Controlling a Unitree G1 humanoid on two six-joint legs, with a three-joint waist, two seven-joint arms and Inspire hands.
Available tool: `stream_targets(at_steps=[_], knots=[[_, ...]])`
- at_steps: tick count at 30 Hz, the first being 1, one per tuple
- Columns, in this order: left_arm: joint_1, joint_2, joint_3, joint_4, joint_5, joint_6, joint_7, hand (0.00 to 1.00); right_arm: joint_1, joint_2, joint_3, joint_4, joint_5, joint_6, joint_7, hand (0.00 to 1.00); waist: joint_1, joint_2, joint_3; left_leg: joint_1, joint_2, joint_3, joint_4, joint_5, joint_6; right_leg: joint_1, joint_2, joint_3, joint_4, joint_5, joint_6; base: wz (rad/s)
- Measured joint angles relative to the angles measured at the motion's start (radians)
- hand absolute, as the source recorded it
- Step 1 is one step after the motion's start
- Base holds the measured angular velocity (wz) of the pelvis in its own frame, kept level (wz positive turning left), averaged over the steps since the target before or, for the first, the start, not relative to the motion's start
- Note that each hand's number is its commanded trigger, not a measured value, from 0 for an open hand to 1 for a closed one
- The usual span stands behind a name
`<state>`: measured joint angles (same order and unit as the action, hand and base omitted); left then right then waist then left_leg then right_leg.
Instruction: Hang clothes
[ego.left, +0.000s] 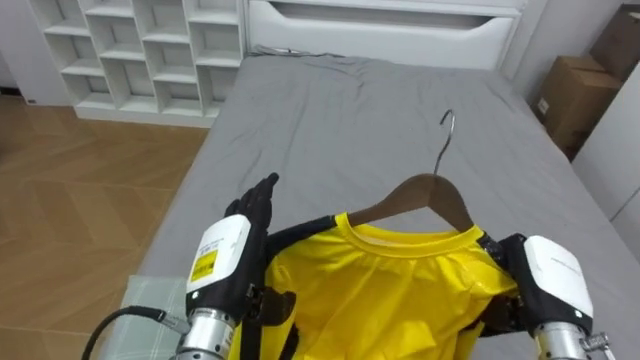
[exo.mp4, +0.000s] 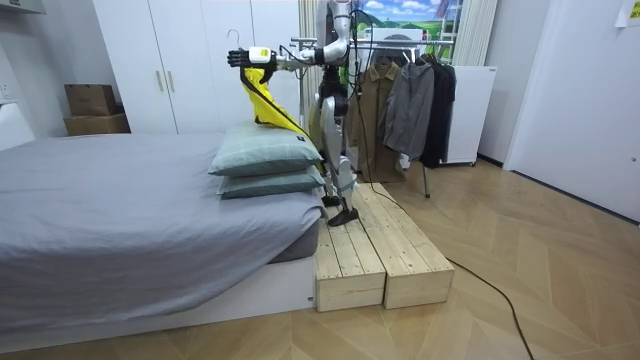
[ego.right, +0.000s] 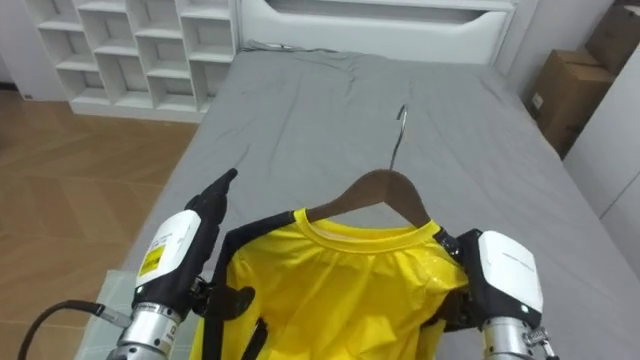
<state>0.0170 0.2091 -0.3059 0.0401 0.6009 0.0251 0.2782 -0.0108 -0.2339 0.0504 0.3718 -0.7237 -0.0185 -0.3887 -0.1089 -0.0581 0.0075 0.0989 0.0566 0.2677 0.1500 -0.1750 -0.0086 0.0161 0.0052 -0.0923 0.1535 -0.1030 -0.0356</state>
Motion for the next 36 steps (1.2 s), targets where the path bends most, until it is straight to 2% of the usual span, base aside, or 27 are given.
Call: stream_targets(at_steps=[2, 4, 7, 8, 9, 10, 11, 12, 13, 14, 15, 16, 18, 19, 22, 23, 25, 26, 27, 28, 29, 30, 31, 32, 33, 34, 36], knots=[[0.008, 0.0, 0.004, 0.003, 0.0, -0.003, 0.0, 0.0, 0.024, 0.001, -0.01, 0.0, 0.0, -0.008, -0.005, 1.0, -0.003, -0.003, -0.0002, 0.002, 0.001, 0.026, 0.0, -0.001, -0.001, -0.007, 0.001, 0.013, 0.004, 0.001, 0.0, -0.28], [0.025, 0.0, 0.022, 0.022, 0.001, -0.008, -0.001, 0.0, 0.046, 0.004, -0.023, -0.001, 0.0, -0.016, -0.006, 1.0, -0.006, -0.005, 0.0005, 0.012, 0.009, 0.085, 0.001, -0.001, -0.002, -0.021, 0.004, 0.038, 0.023, 0.001, -0.001, -0.47], [0.04, 0.005, 0.047, 0.044, 0.001, -0.007, -0.001, 0.0, 0.068, 0.003, -0.033, -0.002, 0.0, -0.015, -0.005, 1.0, 0.0, -0.005, 0.0005, 0.026, 0.026, 0.204, 0.012, -0.036, -0.006, -0.064, 0.03, 0.081, 0.054, 0.002, -0.002, -0.86], [0.047, 0.007, 0.071, 0.046, 0.006, -0.008, -0.001, 0.0, 0.067, 0.004, -0.034, -0.005, 0.0, -0.021, -0.004, 1.0, 0.012, -0.007, 0.0008, 0.031, 0.043, 0.266, 0.021, -0.05, -0.007, -0.092, 0.032, 0.047, 0.071, 0.008, -0.012, -1.54], [0.055, 0.005, 0.098, 0.046, 0.004, -0.007, 0.0, 0.0, 0.064, 0.003, -0.035, -0.007, 0.0, -0.03, -0.004, 1.0, 0.03, -0.007, 0.0008, 0.041, 0.06, 0.338, 0.04, -0.069, -0.012, -0.117, 0.028, -0.047, 0.089, 0.022, -0.032, -1.68], [0.057, 0.006, 0.111, 0.046, 0.0, -0.007, 0.001, 0.0, 0.06, 0.002, -0.035, -0.007, 0.0, -0.034, -0.004, 1.0, 0.038, -0.007, 0.0011, 0.046, 0.069, 0.373, 0.055, -0.081, -0.015, -0.122, 0.022, -0.117, 0.09, 0.029, -0.045, -1.75], [0.057, 0.009, 0.133, 0.046, -0.008, -0.006, 0.003, 0.0, 0.052, 0.0, -0.035, -0.006, 0.0, -0.033, -0.004, 1.0, 0.039, -0.003, 0.0019, 0.053, 0.087, 0.429, 0.089, -0.107, -0.02, -0.121, 0.011, -0.256, 0.084, 0.04, -0.069, -1.23], [0.056, 0.009, 0.143, 0.046, -0.02, -0.006, 0.006, 0.0, 0.047, 0.0, -0.036, -0.006, 0.001, -0.031, -0.004, 1.0, 0.039, 0.003, 0.0039, 0.056, 0.096, 0.451, 0.102, -0.12, -0.021, -0.121, 0.009, -0.303, 0.085, 0.043, -0.073, -1.31], [0.054, 0.008, 0.15, 0.045, -0.043, -0.006, 0.022, 0.0, 0.041, -0.003, -0.036, -0.006, 0.008, -0.028, -0.004, 1.0, 0.032, 0.016, 0.013, 0.069, 0.119, 0.504, 0.129, -0.149, -0.024, -0.127, 0.007, -0.368, 0.096, 0.037, -0.063, -1.09], [0.049, 0.009, 0.143, 0.046, -0.061, -0.006, 0.034, 0.0, 0.04, -0.004, -0.036, -0.005, 0.023, -0.021, -0.006, 1.0, 0.031, 0.022, 0.0144, 0.073, 0.129, 0.549, 0.149, -0.168, -0.028, -0.153, -0.023, -0.396, 0.176, -0.007, -0.031, -1.14], [0.046, 0.003, 0.137, 0.047, -0.067, -0.006, 0.038, 0.0, 0.04, -0.005, -0.036, 0.001, 0.038, -0.013, -0.007, 1.0, 0.029, 0.021, 0.014, 0.086, 0.126, 0.582, 0.167, -0.181, -0.035, -0.178, -0.087, -0.391, 0.257, -0.038, -0.033, -0.84], [0.045, 0.0, 0.136, 0.05, -0.069, -0.007, 0.04, 0.0, 0.039, -0.005, -0.035, 0.004, 0.042, -0.012, -0.009, 1.0, 0.029, 0.019, 0.0133, 0.09, 0.123, 0.592, 0.178, -0.187, -0.04, -0.185, -0.112, -0.376, 0.275, -0.044, -0.03, -0.66], [0.032, -0.006, 0.137, 0.07, -0.092, -0.006, 0.044, 0.0, 0.035, -0.003, -0.032, 0.006, 0.045, -0.013, -0.011, 1.0, 0.023, 0.018, 0.0136, 0.097, 0.127, 0.609, 0.199, -0.195, -0.056, -0.206, -0.104, -0.351, 0.284, -0.055, -0.05, -0.5], [0.03, -0.008, 0.137, 0.072, -0.099, -0.005, 0.044, 0.0, 0.031, -0.003, -0.03, 0.007, 0.047, -0.013, -0.012, 1.0, 0.023, 0.018, 0.0149, 0.096, 0.128, 0.608, 0.208, -0.193, -0.058, -0.211, -0.097, -0.344, 0.282, -0.053, -0.055, -0.55], [0.029, -0.011, 0.137, 0.078, -0.121, 0.007, 0.045, 0.0, 0.015, 0.001, -0.01, 0.007, 0.041, -0.016, -0.011, 1.0, 0.023, 0.017, 0.0157, 0.09, 0.167, 0.597, 0.293, -0.193, -0.059, -0.21, -0.056, -0.316, 0.27, -0.059, -0.074, -0.61], [0.028, -0.011, 0.136, 0.077, -0.136, 0.007, 0.045, 0.0, 0.013, 0.001, -0.003, 0.0, 0.038, -0.016, -0.011, 1.0, 0.024, 0.019, 0.0154, 0.087, 0.194, 0.596, 0.352, -0.193, -0.059, -0.205, -0.035, -0.302, 0.262, -0.066, -0.079, -0.62], [0.028, -0.01, 0.139, 0.078, -0.159, 0.007, 0.05, 0.0, 0.011, 0.001, 0.007, -0.009, 0.005, -0.017, -0.01, 1.0, 0.032, 0.026, 0.0146, 0.074, 0.245, 0.556, 0.467, -0.191, -0.055, -0.188, -0.002, -0.263, 0.26, -0.075, -0.091, -0.74], [0.028, -0.011, 0.142, 0.078, -0.159, 0.007, 0.058, 0.0, 0.008, 0.003, 0.011, -0.009, -0.028, -0.017, -0.01, 1.0, 0.035, 0.027, 0.0143, 0.055, 0.27, 0.507, 0.541, -0.173, -0.033, -0.18, 0.019, -0.23, 0.265, -0.082, -0.1, -0.78], [0.028, -0.012, 0.146, 0.081, -0.159, 0.007, 0.066, 0.0, 0.004, 0.002, 0.018, -0.009, -0.054, -0.016, -0.008, 1.0, 0.037, 0.026, 0.014, 0.044, 0.282, 0.468, 0.596, -0.138, -0.022, -0.167, 0.035, -0.198, 0.26, -0.083, -0.106, -0.79], [0.028, -0.012, 0.147, 0.082, -0.159, 0.007, 0.069, 0.0, -0.001, 0.002, 0.021, -0.009, -0.066, -0.015, -0.007, 1.0, 0.036, 0.025, 0.0135, 0.038, 0.281, 0.457, 0.611, -0.119, -0.022, -0.164, 0.039, -0.181, 0.26, -0.083, -0.108, -0.67], [0.026, -0.012, 0.143, 0.082, -0.164, 0.002, 0.075, 0.0, -0.01, 0.0, 0.033, -0.009, -0.07, -0.013, -0.007, 1.0, 0.033, 0.022, 0.0128, 0.029, 0.266, 0.414, 0.613, -0.103, -0.014, -0.162, 0.045, -0.137, 0.255, -0.085, -0.111, -0.62], [0.024, -0.017, 0.132, 0.082, -0.171, -0.01, 0.086, 0.0, -0.013, 0.0, 0.037, -0.009, -0.065, -0.011, -0.008, 1.0, 0.045, 0.013, 0.0151, 0.027, 0.215, 0.342, 0.582, -0.119, -0.004, -0.168, 0.044, -0.099, 0.257, -0.086, -0.113, -0.67], [0.024, -0.021, 0.126, 0.082, -0.174, -0.012, 0.091, 0.0, -0.012, 0.0, 0.038, -0.009, -0.066, -0.01, -0.007, 1.0, 0.054, 0.01, 0.0161, 0.023, 0.181, 0.298, 0.56, -0.131, 0.0, -0.17, 0.045, -0.077, 0.255, -0.085, -0.115, -0.92], [0.024, -0.03, 0.114, 0.082, -0.181, -0.01, 0.104, 0.0, -0.012, 0.001, 0.048, -0.011, -0.066, -0.004, -0.005, 1.0, 0.072, 0.005, 0.0171, 0.015, 0.115, 0.215, 0.503, -0.153, -0.002, -0.172, 0.049, -0.03, 0.244, -0.077, -0.115, -1.1], [0.024, -0.039, 0.105, 0.08, -0.183, -0.01, 0.117, 0.0, -0.012, 0.002, 0.054, -0.014, -0.066, -0.002, 0.0, 1.0, 0.094, 0.002, 0.0178, 0.008, 0.065, 0.157, 0.428, -0.164, -0.005, -0.175, 0.054, 0.019, 0.234, -0.069, -0.11, -1.1], [0.024, -0.042, 0.101, 0.08, -0.185, -0.01, 0.126, 0.0, -0.012, 0.002, 0.057, -0.018, -0.067, -0.002, 0.001, 1.0, 0.101, 0.003, 0.0176, 0.001, 0.044, 0.123, 0.392, -0.165, -0.005, -0.175, 0.058, 0.042, 0.227, -0.065, -0.105, -1.02], [0.023, -0.056, 0.097, 0.079, -0.197, -0.012, 0.153, 0.0, -0.013, 0.001, 0.066, -0.039, -0.065, -0.002, 0.0, 1.0, 0.117, 0.005, 0.0133, -0.018, -0.029, -0.008, 0.261, -0.164, -0.006, -0.191, 0.076, 0.136, 0.205, -0.034, -0.105, -0.89]])
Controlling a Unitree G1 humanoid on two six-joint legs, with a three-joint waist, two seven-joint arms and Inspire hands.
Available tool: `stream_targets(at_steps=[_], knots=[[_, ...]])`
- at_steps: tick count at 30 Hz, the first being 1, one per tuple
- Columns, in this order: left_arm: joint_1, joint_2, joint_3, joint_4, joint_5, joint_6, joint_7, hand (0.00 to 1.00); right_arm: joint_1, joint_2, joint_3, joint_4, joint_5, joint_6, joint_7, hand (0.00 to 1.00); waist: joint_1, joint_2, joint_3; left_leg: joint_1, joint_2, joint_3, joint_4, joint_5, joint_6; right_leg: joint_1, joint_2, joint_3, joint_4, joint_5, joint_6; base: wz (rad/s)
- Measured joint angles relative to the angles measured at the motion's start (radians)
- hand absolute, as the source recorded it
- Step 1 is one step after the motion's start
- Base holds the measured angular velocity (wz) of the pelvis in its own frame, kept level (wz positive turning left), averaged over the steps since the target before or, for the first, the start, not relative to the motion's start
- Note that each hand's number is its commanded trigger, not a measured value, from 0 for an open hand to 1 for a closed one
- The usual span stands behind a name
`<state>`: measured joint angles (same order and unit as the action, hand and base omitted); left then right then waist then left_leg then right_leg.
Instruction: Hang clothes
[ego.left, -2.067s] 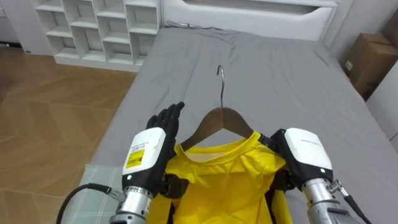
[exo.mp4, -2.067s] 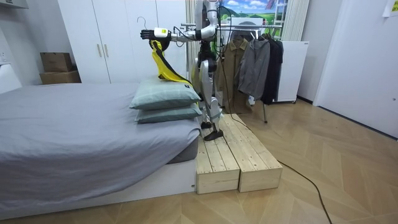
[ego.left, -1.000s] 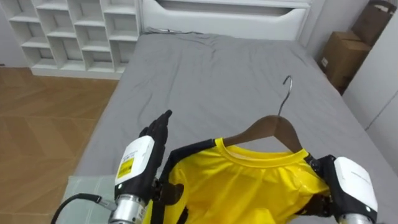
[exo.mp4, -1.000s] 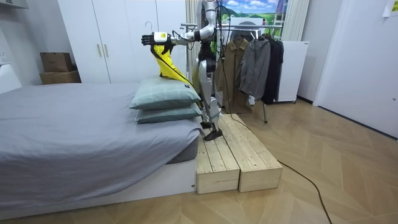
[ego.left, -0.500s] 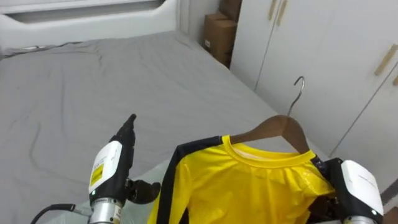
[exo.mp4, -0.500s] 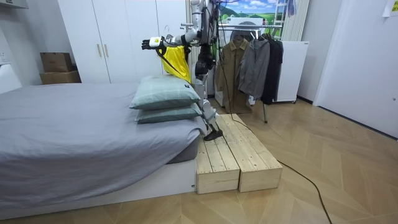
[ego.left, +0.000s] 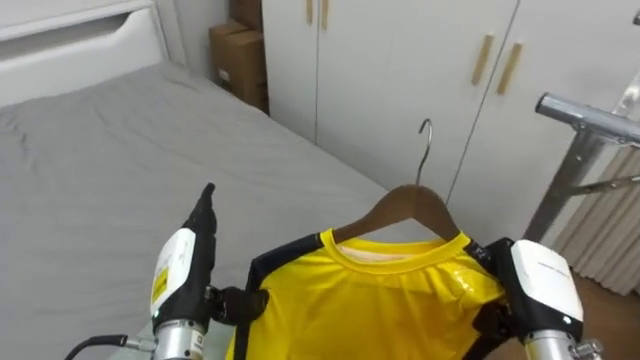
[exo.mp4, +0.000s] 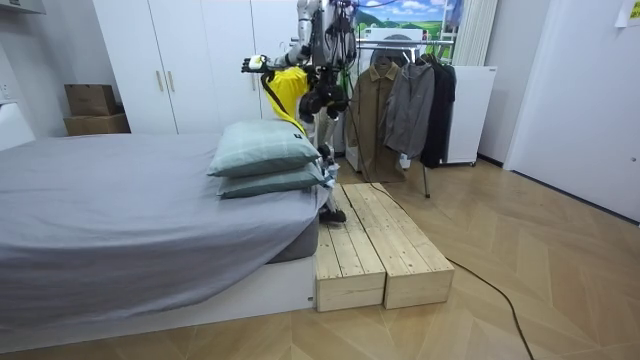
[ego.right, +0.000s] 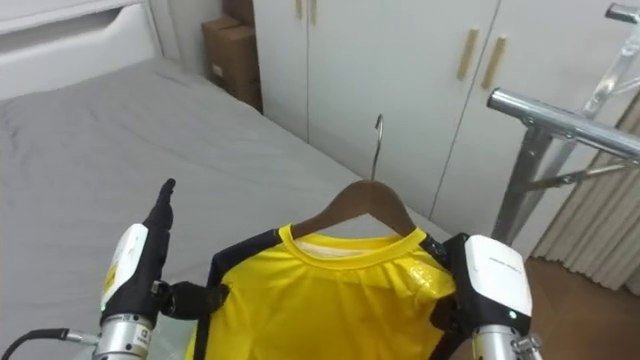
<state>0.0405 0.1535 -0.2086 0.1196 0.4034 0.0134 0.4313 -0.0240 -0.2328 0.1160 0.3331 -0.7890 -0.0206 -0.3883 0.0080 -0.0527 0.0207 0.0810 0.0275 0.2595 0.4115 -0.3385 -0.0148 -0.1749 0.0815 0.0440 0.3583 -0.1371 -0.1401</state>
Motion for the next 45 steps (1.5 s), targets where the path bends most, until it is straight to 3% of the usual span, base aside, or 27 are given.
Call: stream_targets(at_steps=[3, 4, 6, 8, 10, 14, 16, 17, 18, 19, 20, 21, 22, 23, 26, 29, 36, 45], knots=[[-0.001, -0.007, 0.002, 0.004, -0.008, -0.001, 0.027, 0.0, -0.007, -0.005, 0.009, -0.001, 0.003, 0.001, -0.001, 1.0, 0.003, 0.019, -0.0115, 0.0, -0.041, -0.101, -0.118, 0.01, -0.004, -0.003, 0.034, 0.093, -0.056, 0.064, -0.008, -0.86], [-0.001, -0.007, 0.002, 0.004, -0.01, -0.001, 0.033, 0.0, -0.007, -0.005, 0.009, -0.001, 0.001, 0.002, -0.001, 1.0, -0.003, 0.022, -0.0132, 0.0, -0.044, -0.112, -0.129, 0.01, -0.004, -0.003, 0.037, 0.103, -0.062, 0.074, -0.011, -0.61], [-0.003, -0.006, 0.002, 0.004, -0.044, -0.002, 0.043, 0.0, -0.006, -0.007, 0.01, -0.01, -0.011, 0.024, -0.001, 1.0, -0.032, 0.04, -0.0246, 0.002, -0.042, -0.126, -0.145, 0.012, -0.003, -0.004, 0.056, 0.127, -0.082, 0.096, -0.012, -0.42], [-0.002, -0.006, 0.003, 0.003, -0.068, -0.002, 0.046, 0.0, -0.002, -0.007, 0.01, -0.034, -0.029, 0.043, -0.001, 1.0, -0.044, 0.043, -0.0258, 0.012, -0.044, -0.122, -0.162, 0.013, -0.002, -0.004, 0.069, 0.162, -0.087, 0.104, -0.001, -0.55], [-0.003, -0.006, 0.01, 0.003, -0.071, -0.002, 0.046, 0.0, -0.002, -0.007, 0.007, -0.051, -0.041, 0.044, -0.001, 1.0, -0.059, 0.044, -0.0254, 0.029, -0.043, -0.12, -0.189, 0.036, 0.001, -0.004, 0.086, 0.186, -0.091, 0.112, 0.002, -0.57], [-0.004, -0.007, 0.01, 0.006, -0.076, -0.008, 0.047, 0.0, 0.005, -0.006, -0.015, -0.079, -0.041, 0.045, -0.001, 1.0, -0.091, 0.054, -0.0271, 0.034, -0.045, -0.117, -0.237, 0.081, 0.021, 0.001, 0.131, 0.285, -0.112, 0.143, 0.042, -0.46], [-0.004, -0.005, 0.01, 0.007, -0.085, -0.012, 0.047, 0.0, 0.005, -0.006, -0.03, -0.079, -0.04, 0.047, -0.001, 1.0, -0.091, 0.06, -0.025, 0.026, -0.053, -0.105, -0.261, 0.122, 0.048, 0.009, 0.147, 0.322, -0.159, 0.167, 0.078, -0.52], [-0.004, -0.002, 0.011, 0.007, -0.101, -0.014, 0.048, 0.0, 0.005, -0.004, -0.032, -0.077, -0.04, 0.057, -0.001, 1.0, -0.09, 0.068, -0.0255, 0.017, -0.034, -0.081, -0.268, 0.146, 0.07, 0.013, 0.155, 0.326, -0.205, 0.191, 0.117, -0.57], [-0.011, 0.004, 0.011, 0.016, -0.115, -0.018, 0.052, 0.0, 0.003, 0.0, -0.033, -0.076, -0.038, 0.064, -0.003, 1.0, -0.075, 0.081, -0.0143, 0.008, 0.0, -0.034, -0.264, 0.131, 0.047, -0.04, 0.145, 0.195, -0.108, 0.118, 0.122, -0.61], [-0.015, 0.01, 0.011, 0.023, -0.118, -0.019, 0.053, 0.0, 0.004, 0.003, -0.033, -0.075, -0.038, 0.065, -0.006, 1.0, -0.063, 0.068, -0.0051, 0.005, -0.003, -0.012, -0.258, 0.129, 0.047, -0.074, 0.104, 0.108, 0.005, 0.059, 0.112, -0.64], [-0.002, 0.012, 0.011, 0.026, -0.118, -0.018, 0.055, 0.0, 0.007, -0.005, -0.031, -0.068, -0.045, 0.062, -0.007, 1.0, -0.051, 0.059, -0.0035, 0.004, -0.01, 0.024, -0.243, 0.108, 0.047, -0.105, 0.004, 0.017, 0.179, -0.032, 0.115, -0.76], [0.01, 0.018, 0.012, 0.029, -0.12, -0.017, 0.058, 0.0, 0.008, -0.008, -0.031, -0.063, -0.05, 0.061, -0.01, 1.0, -0.035, 0.047, -0.0055, 0.005, -0.019, 0.065, -0.234, 0.091, 0.051, -0.095, -0.095, -0.006, 0.243, -0.088, 0.153, -0.82], [0.011, 0.024, 0.017, 0.031, -0.124, -0.016, 0.058, 0.0, 0.008, -0.005, -0.031, -0.063, -0.052, 0.059, -0.012, 1.0, -0.022, 0.042, -0.0058, 0.001, -0.022, 0.079, -0.221, 0.083, 0.045, -0.08, -0.131, -0.005, 0.237, -0.108, 0.174, -0.77], [0.006, 0.036, 0.045, 0.031, -0.135, -0.016, 0.058, 0.0, 0.007, 0.007, -0.024, -0.063, -0.053, 0.053, -0.019, 1.0, -0.016, 0.025, -0.0026, -0.021, -0.016, 0.09, -0.186, 0.076, 0.028, -0.06, -0.149, -0.004, 0.174, -0.127, 0.182, -0.36], [0.005, 0.032, 0.076, 0.032, -0.138, -0.016, 0.056, 0.0, 0.022, 0.007, -0.014, -0.063, -0.036, 0.052, -0.023, 1.0, -0.024, 0.027, -0.0032, -0.036, 0.024, 0.091, -0.19, 0.094, -0.002, -0.033, -0.091, 0.003, 0.062, -0.058, 0.123, -0.22], [0.001, 0.027, 0.087, 0.032, -0.138, -0.015, 0.054, 0.0, 0.022, 0.008, -0.016, -0.077, -0.036, 0.052, -0.024, 1.0, -0.033, 0.023, -0.0058, -0.027, 0.053, 0.105, -0.201, 0.103, -0.018, -0.003, -0.059, -0.002, -0.005, -0.019, 0.107, -0.21], [0.0, 0.016, 0.085, 0.032, -0.139, -0.011, 0.036, 0.0, 0.022, 0.014, -0.02, -0.107, -0.04, 0.056, -0.056, 1.0, -0.056, 0.022, -0.0076, 0.002, 0.064, 0.12, -0.22, 0.108, -0.023, 0.029, -0.033, 0.013, -0.049, -0.01, 0.101, -0.09], [0.0, 0.015, 0.085, 0.031, -0.139, 0.006, 0.031, 0.0, 0.022, 0.014, -0.02, -0.127, -0.043, 0.056, -0.092, 1.0, -0.057, 0.019, -0.0119, 0.017, 0.066, 0.119, -0.232, 0.108, -0.023, 0.043, -0.025, 0.03, -0.069, -0.003, 0.103, -0.06]])
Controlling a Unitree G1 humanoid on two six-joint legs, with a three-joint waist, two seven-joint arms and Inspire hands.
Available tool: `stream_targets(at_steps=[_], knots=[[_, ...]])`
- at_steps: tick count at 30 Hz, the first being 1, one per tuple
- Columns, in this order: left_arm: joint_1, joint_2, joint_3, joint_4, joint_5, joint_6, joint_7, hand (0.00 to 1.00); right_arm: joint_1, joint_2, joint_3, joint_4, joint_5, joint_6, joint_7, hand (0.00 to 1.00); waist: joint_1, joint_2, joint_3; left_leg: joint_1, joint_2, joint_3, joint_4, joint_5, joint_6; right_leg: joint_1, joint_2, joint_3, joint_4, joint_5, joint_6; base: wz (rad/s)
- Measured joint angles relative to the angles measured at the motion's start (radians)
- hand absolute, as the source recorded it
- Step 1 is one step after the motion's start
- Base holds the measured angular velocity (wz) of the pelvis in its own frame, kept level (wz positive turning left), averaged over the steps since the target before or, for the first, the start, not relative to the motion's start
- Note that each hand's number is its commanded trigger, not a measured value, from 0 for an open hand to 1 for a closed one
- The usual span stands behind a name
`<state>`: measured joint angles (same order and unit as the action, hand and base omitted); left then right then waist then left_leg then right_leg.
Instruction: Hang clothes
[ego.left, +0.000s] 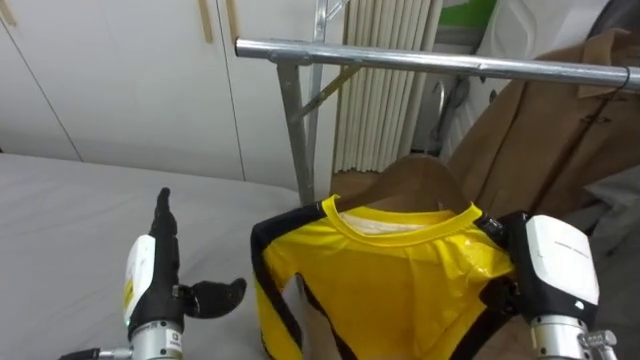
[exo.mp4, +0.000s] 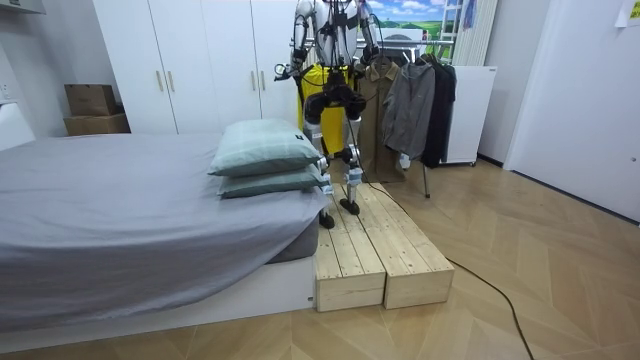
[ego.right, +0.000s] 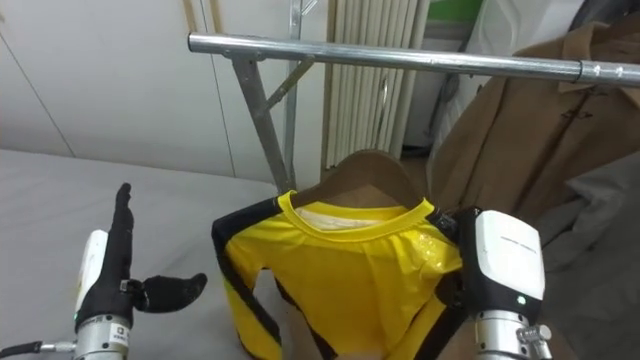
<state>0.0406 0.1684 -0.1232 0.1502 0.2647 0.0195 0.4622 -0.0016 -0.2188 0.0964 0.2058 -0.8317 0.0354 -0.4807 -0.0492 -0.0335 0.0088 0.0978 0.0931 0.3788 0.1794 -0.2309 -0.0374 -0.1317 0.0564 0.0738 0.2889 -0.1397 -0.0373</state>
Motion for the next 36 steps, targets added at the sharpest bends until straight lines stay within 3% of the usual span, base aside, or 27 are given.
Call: stream_targets(at_steps=[13, 18, 23, 36], knots=[[0.0, 0.0, -0.008, 0.055, -0.003, 0.008, -0.014, 0.0, 0.002, 0.001, 0.0, -0.009, 0.006, 0.0, -0.003, 1.0, -0.003, 0.002, -0.0018, 0.019, 0.002, -0.001, -0.011, 0.0, 0.0, 0.019, 0.006, 0.003, -0.015, 0.01, 0.0, -0.01], [0.009, 0.0, -0.036, 0.066, 0.0, 0.008, -0.044, 0.0, 0.003, 0.025, 0.001, -0.01, -0.002, -0.005, -0.003, 1.0, -0.006, 0.002, -0.0019, 0.02, 0.001, 0.001, -0.011, 0.0, 0.0, 0.023, 0.004, 0.003, -0.019, 0.013, 0.003, 0.01], [0.01, 0.0, -0.049, 0.087, 0.0, 0.001, -0.072, 0.0, 0.005, 0.025, 0.001, -0.01, -0.006, -0.024, -0.003, 1.0, -0.005, 0.003, -0.0024, 0.026, 0.001, 0.001, -0.011, 0.0, 0.0, 0.036, 0.004, 0.003, -0.034, 0.021, 0.005, 0.0], [0.01, -0.004, -0.052, 0.125, -0.001, 0.001, -0.145, 0.0, 0.011, 0.025, 0.001, -0.01, -0.04, -0.025, -0.002, 1.0, -0.005, 0.015, -0.0072, 0.028, 0.003, -0.001, -0.013, 0.0, 0.0, 0.045, 0.004, 0.001, -0.049, 0.024, 0.006, 0.0]])
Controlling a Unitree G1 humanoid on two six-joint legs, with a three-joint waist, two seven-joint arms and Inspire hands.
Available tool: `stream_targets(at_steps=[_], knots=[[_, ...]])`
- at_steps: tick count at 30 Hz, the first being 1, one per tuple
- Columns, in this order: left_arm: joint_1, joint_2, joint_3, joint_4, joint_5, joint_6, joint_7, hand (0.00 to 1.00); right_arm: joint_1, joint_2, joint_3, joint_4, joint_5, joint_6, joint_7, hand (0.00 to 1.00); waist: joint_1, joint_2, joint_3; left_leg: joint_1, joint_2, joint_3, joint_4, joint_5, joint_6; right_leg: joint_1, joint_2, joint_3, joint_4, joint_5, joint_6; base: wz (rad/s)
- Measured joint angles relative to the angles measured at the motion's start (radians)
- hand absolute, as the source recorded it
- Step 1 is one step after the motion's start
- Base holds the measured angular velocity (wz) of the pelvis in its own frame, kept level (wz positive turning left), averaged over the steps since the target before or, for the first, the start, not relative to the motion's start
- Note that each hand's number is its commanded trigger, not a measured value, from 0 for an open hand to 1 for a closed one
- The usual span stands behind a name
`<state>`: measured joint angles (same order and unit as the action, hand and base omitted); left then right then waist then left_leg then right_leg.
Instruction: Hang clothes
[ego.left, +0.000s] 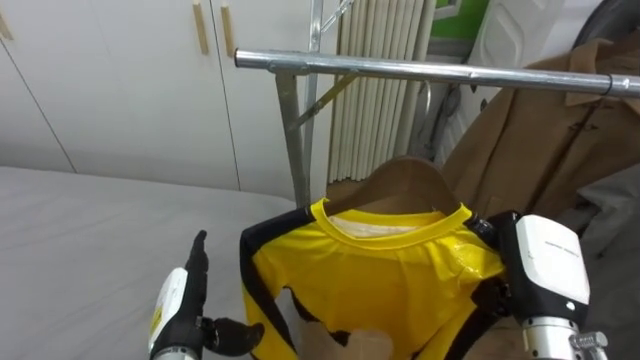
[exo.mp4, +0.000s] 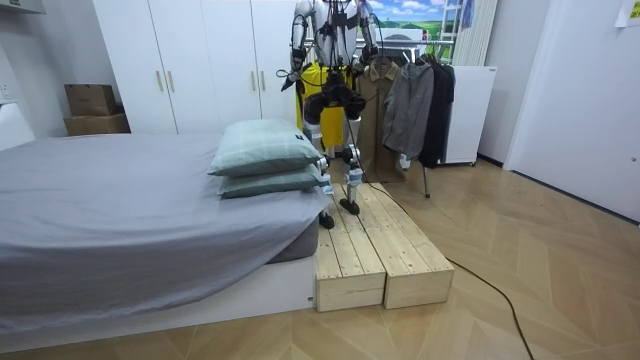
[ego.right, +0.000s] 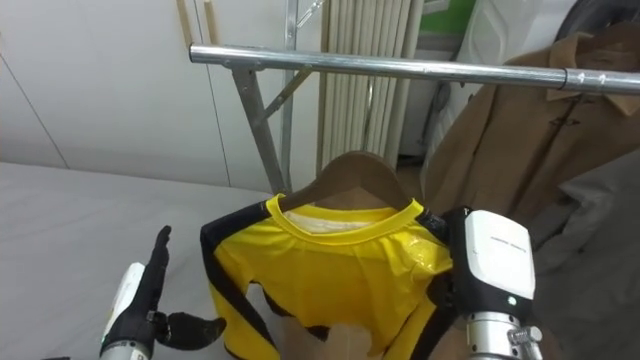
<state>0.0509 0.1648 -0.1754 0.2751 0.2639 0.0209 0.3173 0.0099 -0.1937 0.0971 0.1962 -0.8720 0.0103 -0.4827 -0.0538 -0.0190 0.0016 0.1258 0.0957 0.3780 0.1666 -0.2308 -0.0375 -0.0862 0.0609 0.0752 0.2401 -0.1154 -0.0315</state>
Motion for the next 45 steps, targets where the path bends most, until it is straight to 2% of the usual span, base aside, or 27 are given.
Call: stream_targets(at_steps=[19, 29, 38, 45], knots=[[0.006, -0.005, -0.003, 0.043, 0.0, 0.0, -0.009, 0.0, 0.002, 0.002, 0.001, 0.0, 0.0, -0.004, 0.001, 1.0, 0.006, 0.001, 0.0015, 0.002, 0.0, 0.001, -0.001, 0.0, 0.0, -0.001, 0.002, 0.003, 0.0, 0.0, 0.0, 0.0], [0.006, -0.005, -0.005, 0.043, 0.0, -0.001, -0.006, 0.0, 0.002, 0.002, 0.002, 0.0, -0.003, -0.013, -0.001, 1.0, 0.006, -0.011, 0.0086, 0.002, 0.0, 0.0, -0.001, 0.0, 0.0, -0.001, 0.003, 0.003, -0.001, 0.0, 0.0, 0.0], [0.007, -0.004, -0.005, 0.069, -0.001, -0.005, -0.006, 0.0, 0.001, 0.002, 0.001, 0.0, -0.016, -0.016, -0.052, 1.0, 0.007, -0.019, 0.0092, 0.003, 0.0, 0.0, -0.002, 0.0, 0.0, 0.0, 0.004, 0.004, 0.0, 0.0, 0.0, 0.0], [0.007, 0.006, -0.005, 0.088, -0.019, -0.005, -0.006, 0.0, 0.001, 0.002, 0.001, -0.01, -0.041, -0.034, -0.126, 1.0, 0.006, -0.022, 0.0081, 0.004, 0.0, 0.0, -0.003, 0.0, 0.0, 0.002, 0.004, 0.003, 0.0, 0.0, 0.0, 0.0]])
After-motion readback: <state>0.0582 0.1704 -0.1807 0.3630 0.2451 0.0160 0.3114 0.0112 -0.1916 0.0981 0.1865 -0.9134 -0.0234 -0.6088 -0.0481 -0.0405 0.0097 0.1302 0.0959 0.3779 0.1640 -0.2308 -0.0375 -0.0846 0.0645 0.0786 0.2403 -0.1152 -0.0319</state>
